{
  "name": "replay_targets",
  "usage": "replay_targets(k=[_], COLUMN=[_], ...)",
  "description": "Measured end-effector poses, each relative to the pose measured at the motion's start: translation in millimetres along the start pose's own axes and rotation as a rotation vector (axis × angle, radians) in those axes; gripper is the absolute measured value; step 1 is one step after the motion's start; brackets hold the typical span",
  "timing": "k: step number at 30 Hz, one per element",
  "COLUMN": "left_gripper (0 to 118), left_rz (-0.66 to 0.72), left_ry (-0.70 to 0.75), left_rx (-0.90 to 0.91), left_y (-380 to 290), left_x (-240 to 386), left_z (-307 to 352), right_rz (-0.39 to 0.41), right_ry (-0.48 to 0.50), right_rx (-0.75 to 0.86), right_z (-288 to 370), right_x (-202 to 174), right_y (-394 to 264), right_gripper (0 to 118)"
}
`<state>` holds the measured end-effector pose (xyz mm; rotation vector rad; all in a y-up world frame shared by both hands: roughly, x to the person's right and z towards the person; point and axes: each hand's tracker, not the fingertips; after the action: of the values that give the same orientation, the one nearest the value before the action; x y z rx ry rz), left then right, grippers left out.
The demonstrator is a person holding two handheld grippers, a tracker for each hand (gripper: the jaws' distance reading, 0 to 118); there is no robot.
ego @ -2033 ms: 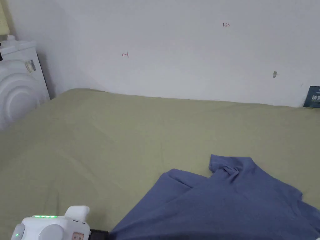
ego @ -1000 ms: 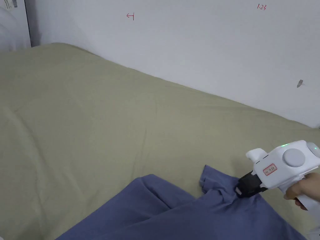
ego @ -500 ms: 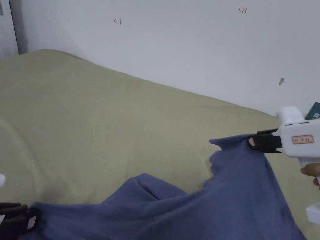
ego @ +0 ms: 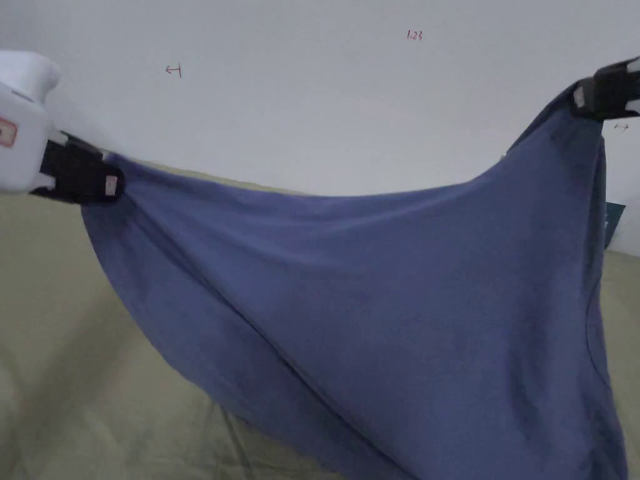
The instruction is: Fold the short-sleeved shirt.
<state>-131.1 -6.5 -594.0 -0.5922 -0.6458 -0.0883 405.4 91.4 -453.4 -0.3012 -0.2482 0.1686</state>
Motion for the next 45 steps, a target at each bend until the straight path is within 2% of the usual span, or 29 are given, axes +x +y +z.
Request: replay_targets(k=[2, 7, 10, 17, 19, 22, 24, 28, 32, 35, 38, 45], left_gripper=[1, 1, 1, 1, 1, 1, 1, 1, 1, 1, 1, 1], left_rz=[-0.007, -0.037, -0.028, -0.080, -0.082, -0.121, -0.140, -0.159, -0.181, -0.175, -0.146, -0.080], left_ry=[0.017, 0.090, 0.100, 0.214, 0.215, 0.232, 0.239, 0.201, 0.160, 0.144, 0.099, 0.022], left_rx=[0.011, 0.062, 0.098, 0.177, 0.211, 0.211, 0.213, 0.175, 0.133, 0.098, 0.063, 0.027], left_y=[32, 109, 147, 206, 217, 225, 221, 200, 163, 129, 92, -7], left_x=[-2, -7, -9, 0, 3, 8, 11, 12, 12, 12, 4, 1], left_z=[-11, -42, -52, -65, -62, -60, -57, -57, -48, -35, -21, 24], right_rz=[-0.037, -0.046, -0.097, -0.127, -0.148, -0.139, -0.122, -0.144, -0.091, -0.073, -0.095, -0.177], right_ry=[-0.043, -0.122, -0.180, -0.247, -0.225, -0.223, -0.213, -0.150, -0.056, -0.047, 0.005, 0.039], right_rx=[0.019, 0.089, 0.111, 0.205, 0.227, 0.227, 0.226, 0.204, 0.176, 0.139, 0.105, 0.023], right_z=[-5, -24, -39, -48, -44, -39, -30, -15, 13, 36, 62, 128], right_x=[10, 30, 40, 49, 52, 53, 47, 39, 22, 11, 6, -12], right_y=[20, 64, 84, 128, 135, 137, 128, 105, 75, 49, 17, -73], right_gripper=[4, 4, 4, 4, 4, 4, 4, 4, 4, 4, 4, 4])
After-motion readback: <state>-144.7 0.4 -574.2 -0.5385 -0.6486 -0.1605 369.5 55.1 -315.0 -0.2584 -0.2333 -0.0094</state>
